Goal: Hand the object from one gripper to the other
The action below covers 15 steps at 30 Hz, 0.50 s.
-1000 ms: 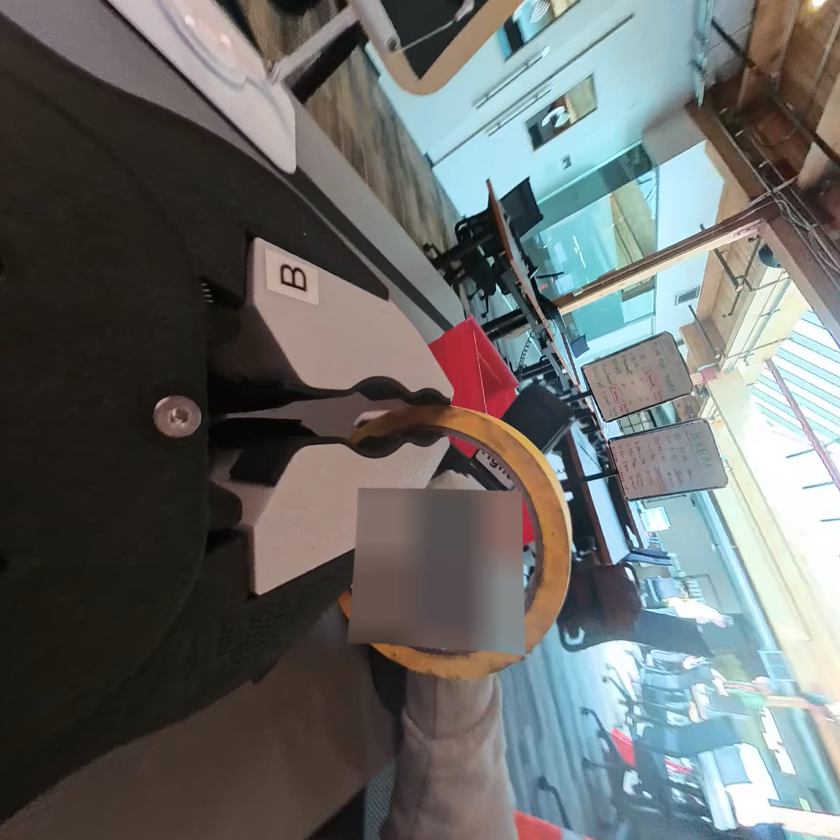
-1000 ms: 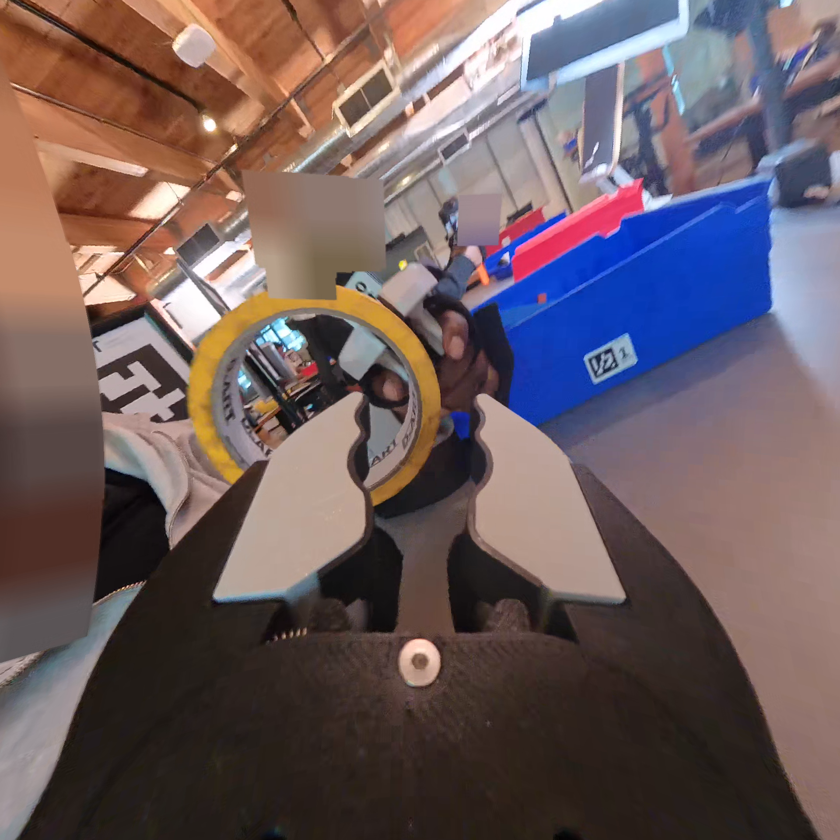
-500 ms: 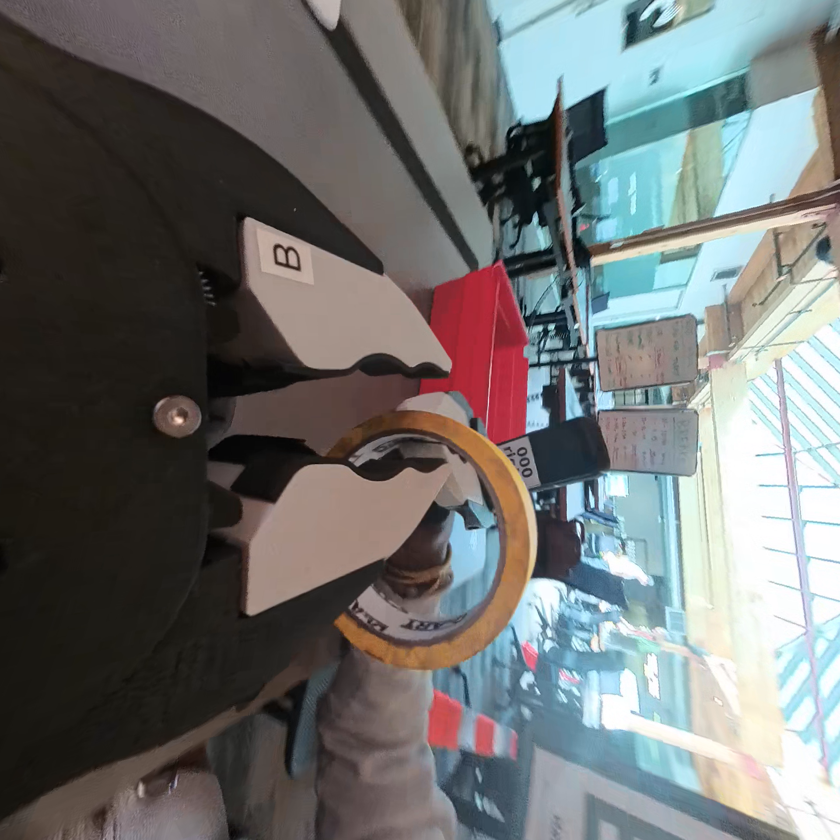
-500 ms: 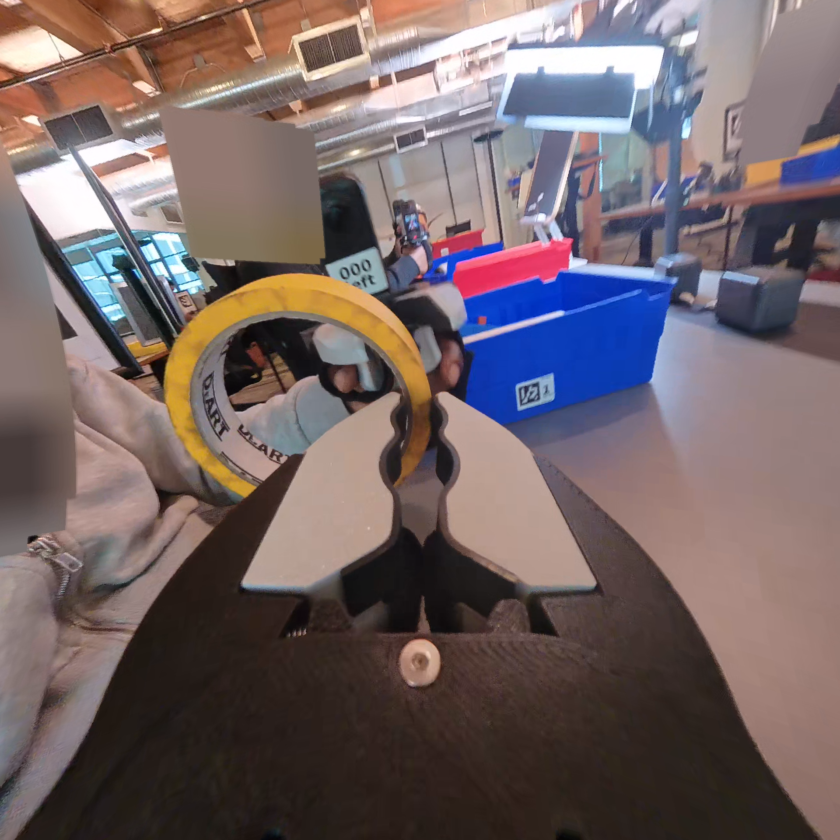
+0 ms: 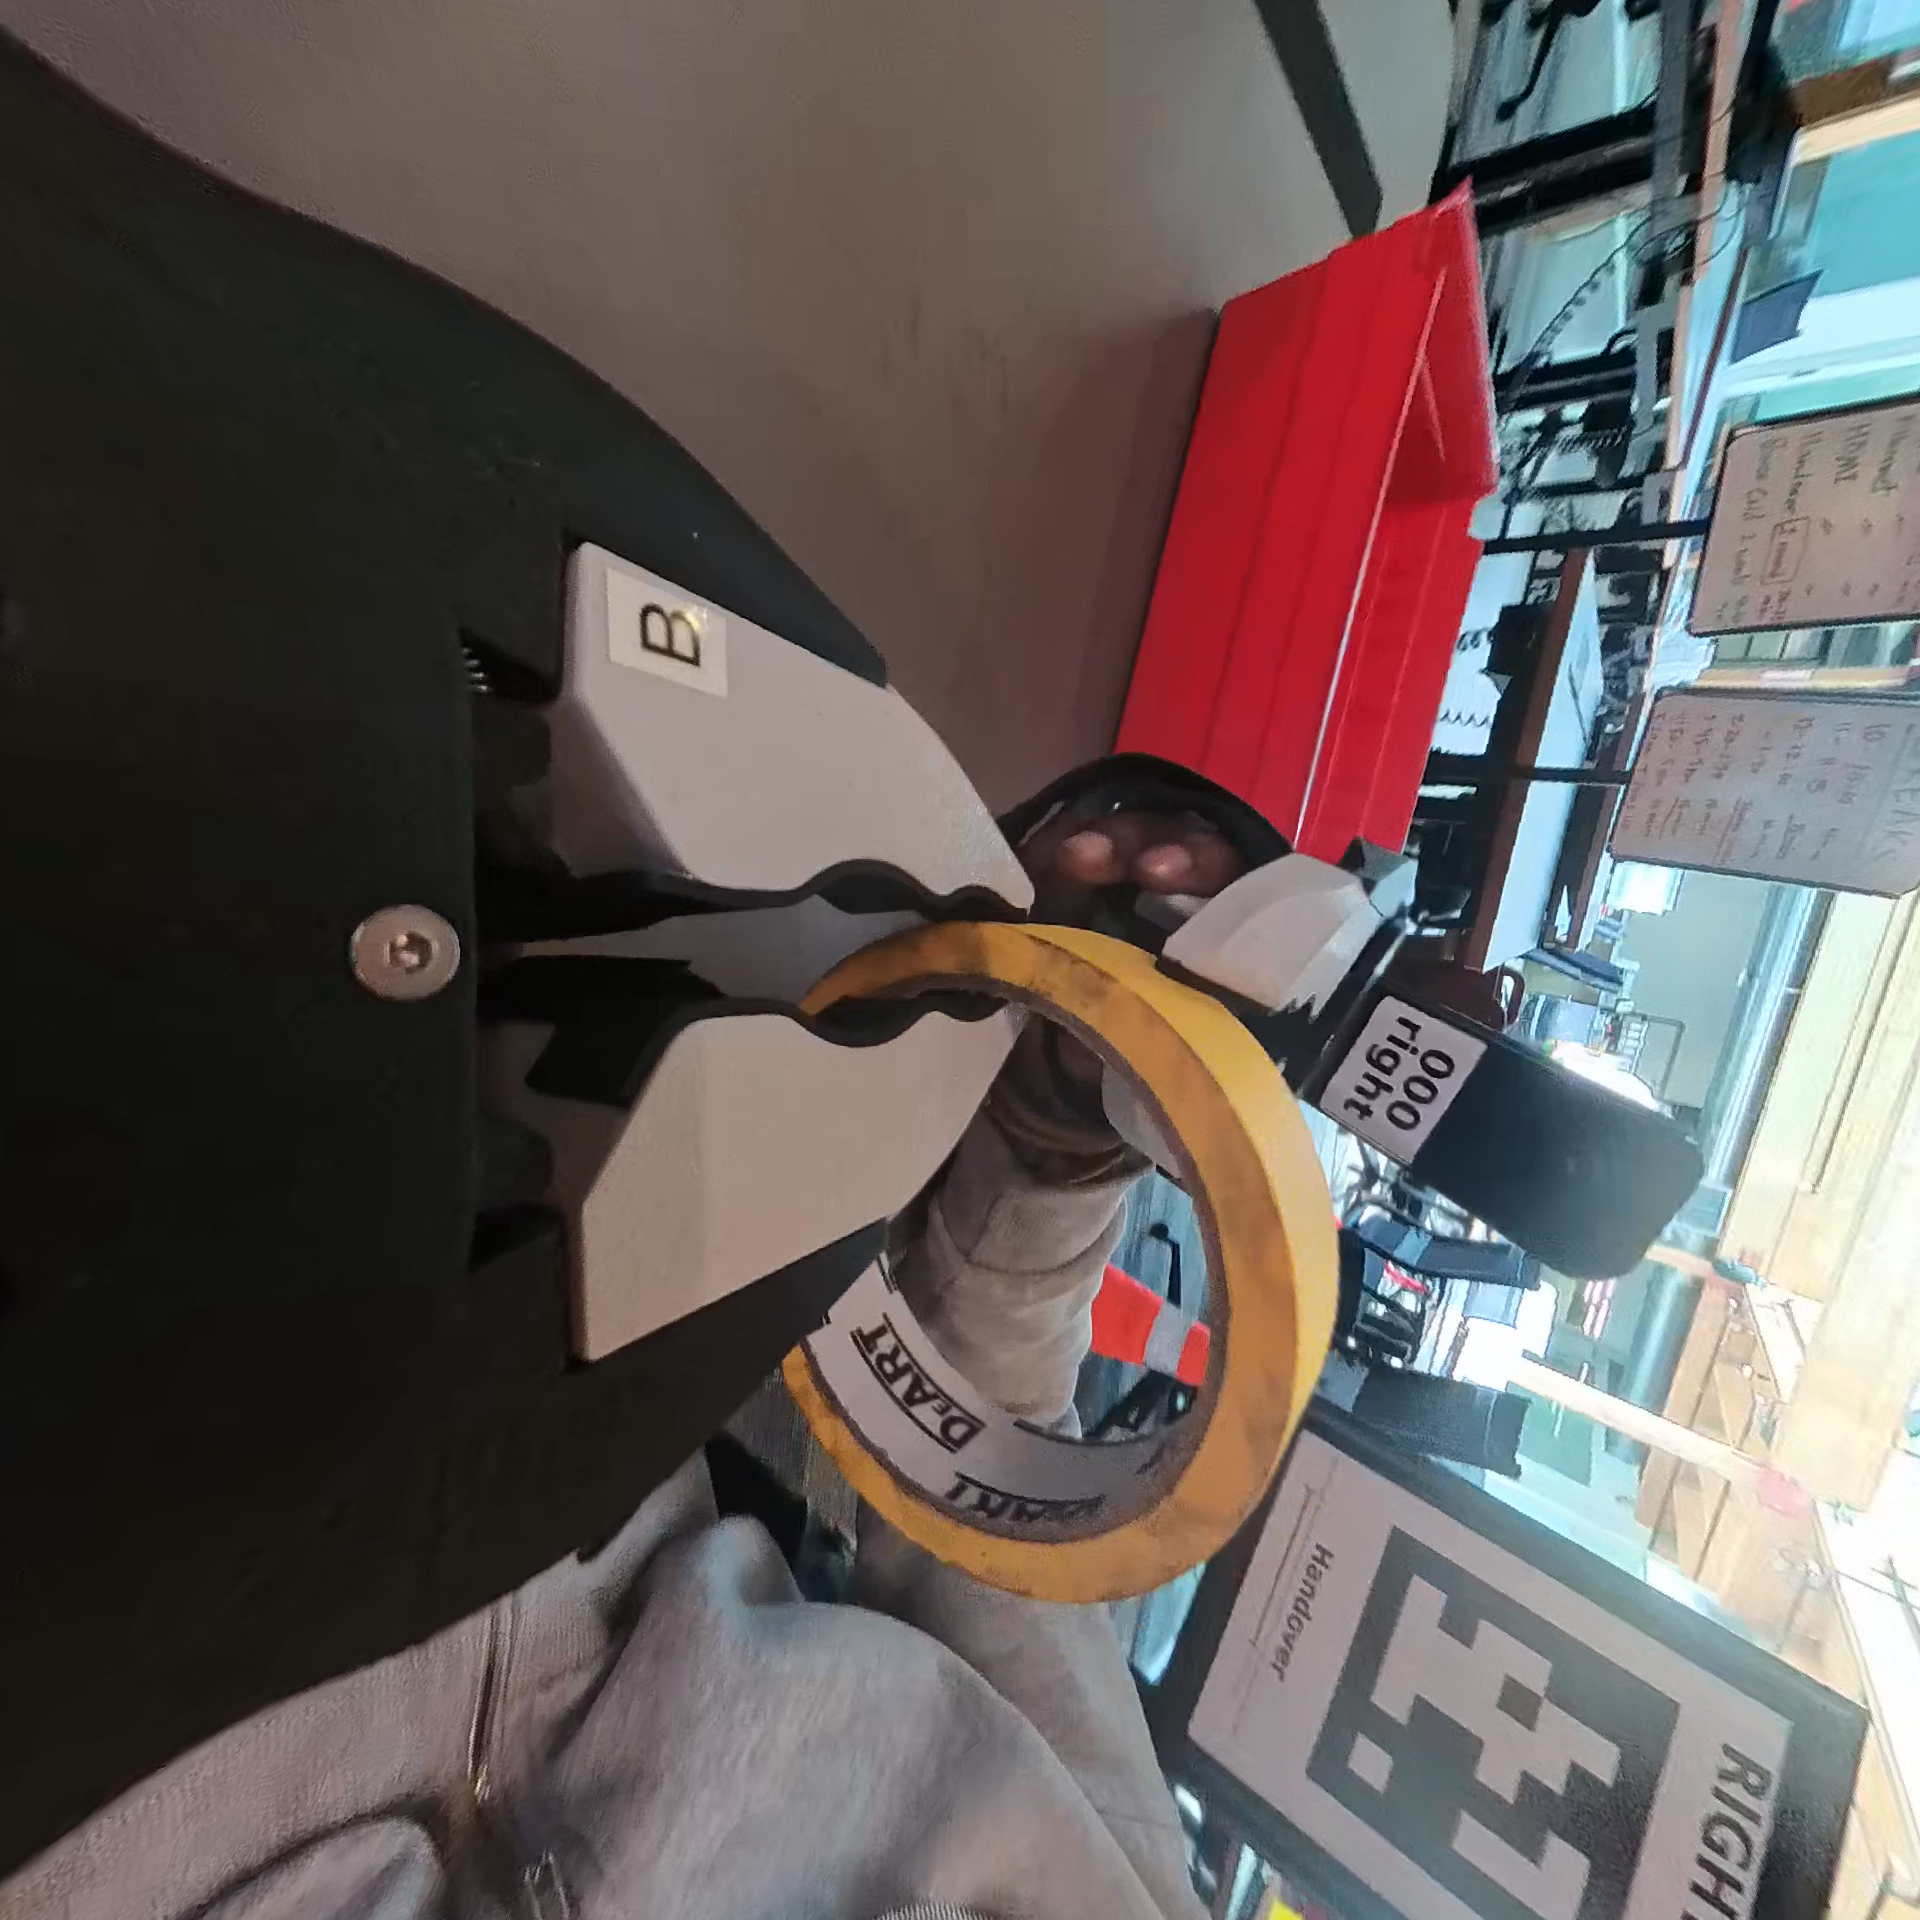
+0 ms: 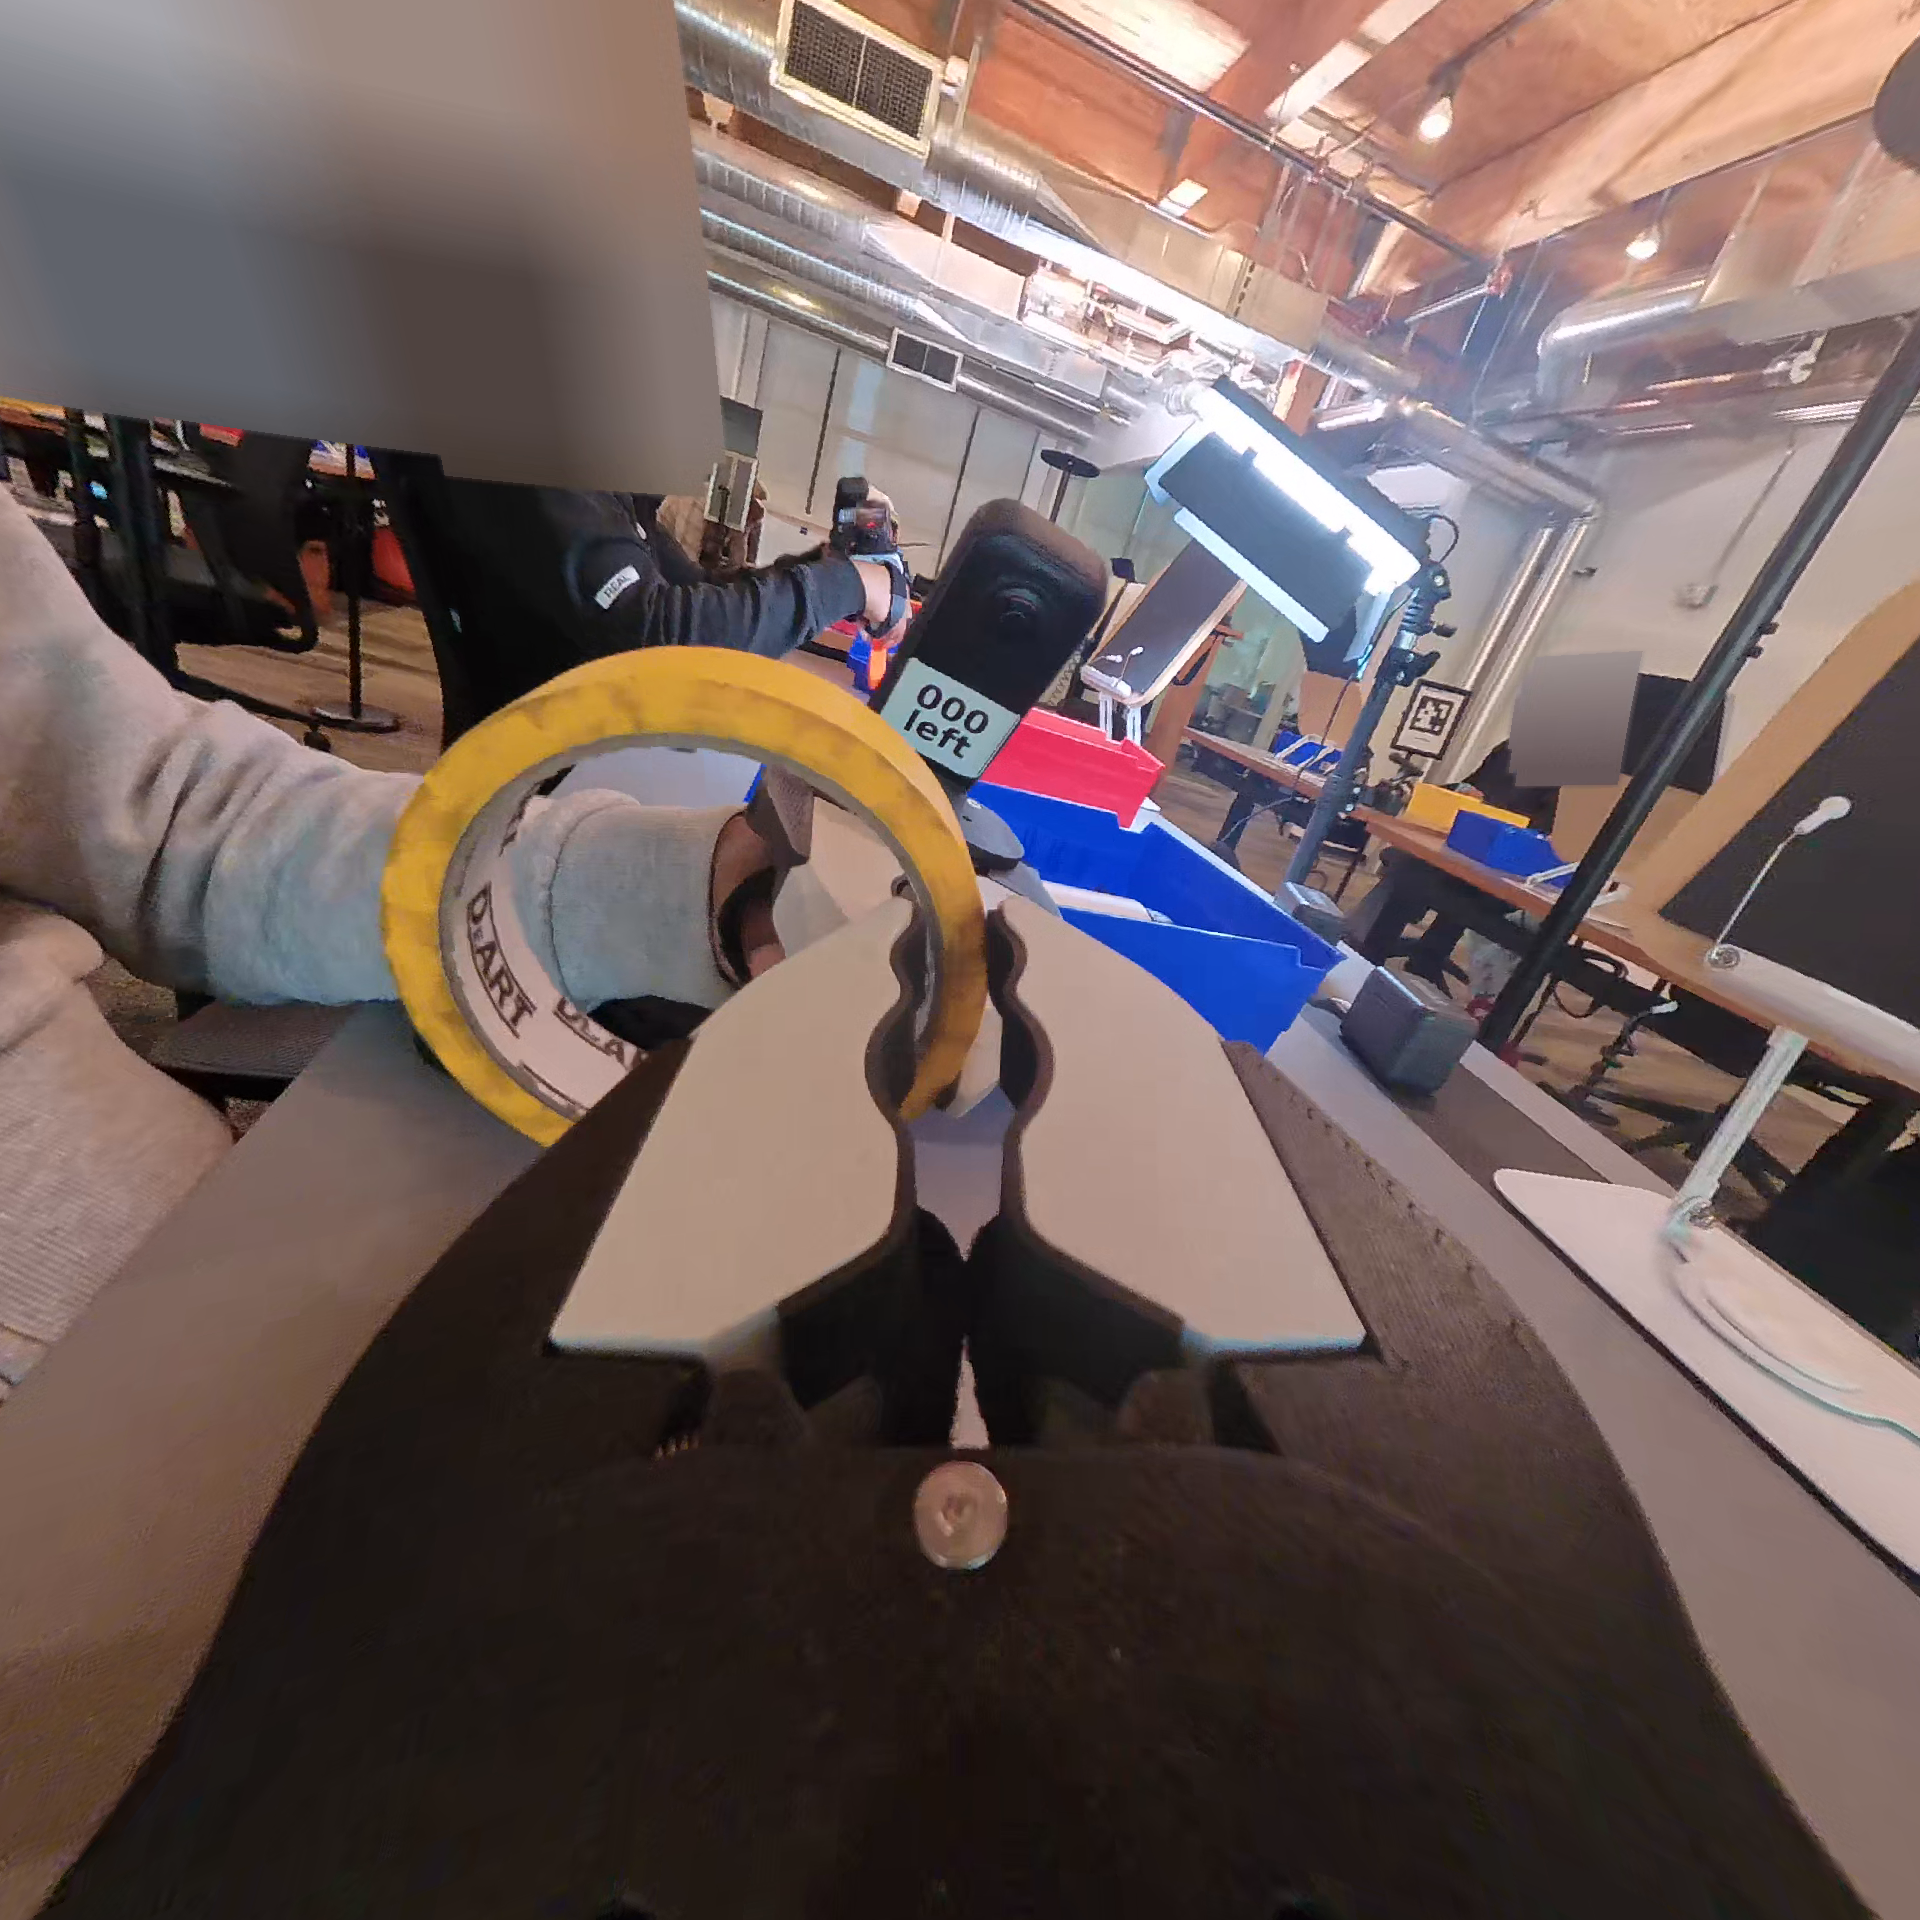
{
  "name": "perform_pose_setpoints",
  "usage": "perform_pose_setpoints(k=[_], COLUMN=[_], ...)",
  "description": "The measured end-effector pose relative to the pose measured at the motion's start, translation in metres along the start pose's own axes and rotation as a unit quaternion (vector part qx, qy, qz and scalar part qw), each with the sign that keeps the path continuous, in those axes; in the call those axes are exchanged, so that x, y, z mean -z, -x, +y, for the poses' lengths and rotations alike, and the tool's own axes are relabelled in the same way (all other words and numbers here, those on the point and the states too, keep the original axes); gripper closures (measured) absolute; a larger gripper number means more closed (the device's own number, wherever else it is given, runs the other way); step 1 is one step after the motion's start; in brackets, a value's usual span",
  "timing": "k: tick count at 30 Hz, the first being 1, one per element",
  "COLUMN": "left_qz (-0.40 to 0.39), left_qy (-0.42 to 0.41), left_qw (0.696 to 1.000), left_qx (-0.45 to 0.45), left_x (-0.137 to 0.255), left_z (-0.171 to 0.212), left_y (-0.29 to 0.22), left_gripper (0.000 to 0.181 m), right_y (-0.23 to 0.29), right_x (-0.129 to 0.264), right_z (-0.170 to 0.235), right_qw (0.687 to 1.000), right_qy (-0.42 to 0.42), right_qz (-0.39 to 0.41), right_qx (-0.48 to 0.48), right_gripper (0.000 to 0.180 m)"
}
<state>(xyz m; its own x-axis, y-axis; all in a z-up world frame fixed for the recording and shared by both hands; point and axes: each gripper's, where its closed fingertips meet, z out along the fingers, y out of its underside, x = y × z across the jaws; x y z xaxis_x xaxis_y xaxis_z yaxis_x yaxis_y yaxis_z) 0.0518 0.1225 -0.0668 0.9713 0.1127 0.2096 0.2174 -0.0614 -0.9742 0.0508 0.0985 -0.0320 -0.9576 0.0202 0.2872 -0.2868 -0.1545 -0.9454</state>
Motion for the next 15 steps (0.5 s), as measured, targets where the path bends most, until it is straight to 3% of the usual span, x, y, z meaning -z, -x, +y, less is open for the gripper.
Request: perform_pose_setpoints(k=[2,4,8,12,15], left_qz=[-0.025,-0.054,-0.115,-0.155,-0.156], left_qy=[-0.008,-0.02,-0.055,-0.052,-0.04], left_qw=[0.999,0.995,0.972,0.94,0.926], left_qx=[-0.036,-0.086,-0.198,-0.3,-0.341], left_x=[0.001,0.005,0.016,0.019,0.014], left_z=[-0.004,-0.011,-0.03,-0.036,-0.032], left_y=[0.004,0.007,0.011,0.009,0.005], left_gripper=[0.17,0.17,0.17,0.17,0.17], right_y=[-0.002,-0.009,-0.017,0.001,0.012], right_x=[0.0,0.001,0.0,-0.009,-0.011], right_z=[-0.001,-0.002,0.013,0.042,0.047], right_qw=[0.999,0.995,0.96,0.912,0.902], right_qy=[-0.009,-0.024,-0.02,0.05,0.069], right_qz=[0.001,0.005,-0.023,-0.082,-0.113], right_qx=[-0.032,-0.097,-0.28,-0.399,-0.411], right_gripper=[0.166,0.145,0.128,0.133,0.156])
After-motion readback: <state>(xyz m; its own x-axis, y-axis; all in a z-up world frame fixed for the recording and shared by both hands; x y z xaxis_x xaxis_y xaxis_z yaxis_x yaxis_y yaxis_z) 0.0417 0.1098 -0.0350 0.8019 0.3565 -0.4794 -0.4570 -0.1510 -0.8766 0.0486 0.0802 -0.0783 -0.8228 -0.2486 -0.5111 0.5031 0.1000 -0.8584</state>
